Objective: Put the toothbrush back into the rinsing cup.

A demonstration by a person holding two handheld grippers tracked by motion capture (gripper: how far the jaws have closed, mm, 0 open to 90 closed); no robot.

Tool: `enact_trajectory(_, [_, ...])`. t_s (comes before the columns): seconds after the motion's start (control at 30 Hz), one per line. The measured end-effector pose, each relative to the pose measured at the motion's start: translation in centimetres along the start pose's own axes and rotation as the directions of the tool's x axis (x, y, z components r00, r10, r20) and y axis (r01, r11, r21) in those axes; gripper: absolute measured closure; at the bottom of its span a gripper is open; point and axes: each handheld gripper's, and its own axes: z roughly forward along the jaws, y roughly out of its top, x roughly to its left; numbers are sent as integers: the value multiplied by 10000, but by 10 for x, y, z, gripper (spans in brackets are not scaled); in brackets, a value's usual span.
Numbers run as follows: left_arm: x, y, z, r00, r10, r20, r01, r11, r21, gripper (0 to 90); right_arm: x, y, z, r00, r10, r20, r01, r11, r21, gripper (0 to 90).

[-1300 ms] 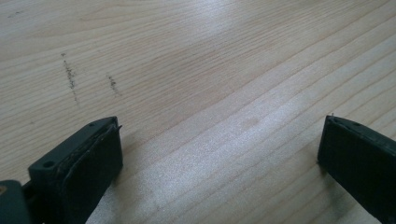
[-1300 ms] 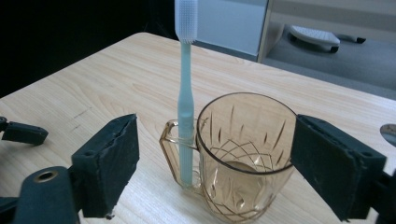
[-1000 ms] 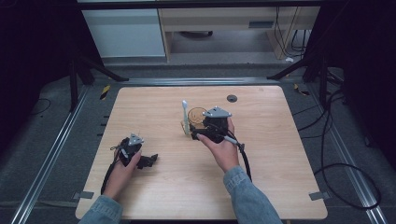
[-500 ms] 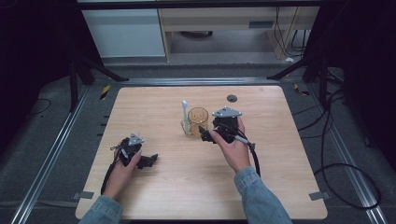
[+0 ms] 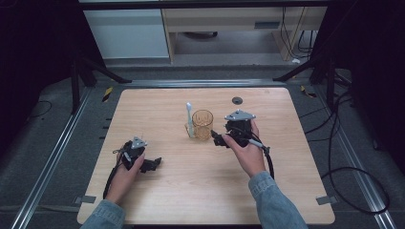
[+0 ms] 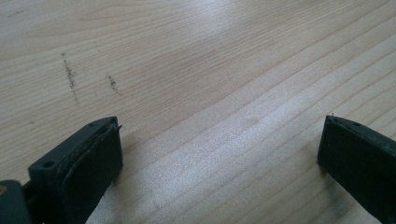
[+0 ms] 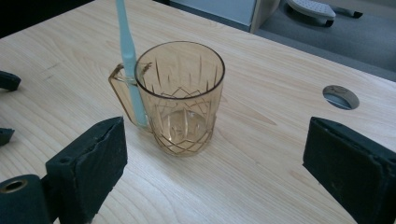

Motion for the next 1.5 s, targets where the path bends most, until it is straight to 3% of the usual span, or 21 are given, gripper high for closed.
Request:
enact_trajectory(0.43, [0,0,0,10000,-23,-3,23,10000,-22,0,-27,-24,-23,9997,-119,235,107,9987,496,69])
enact_trajectory(0.97, [0,0,0,10000,-28,-19,28,10000,-22,0,-68,-75,-45,9947,284,989,-390,9936,1065,81])
enact_trajectory(1.23, [0,0,0,10000,-33,-23,33,10000,-22,0,-78,-100,-46,9910,527,1228,-676,9904,1205,92])
enact_trajectory(1.5, [0,0,0,10000,-40,-27,40,10000,-21,0,-82,-119,-41,9911,748,1105,-897,9864,1374,94])
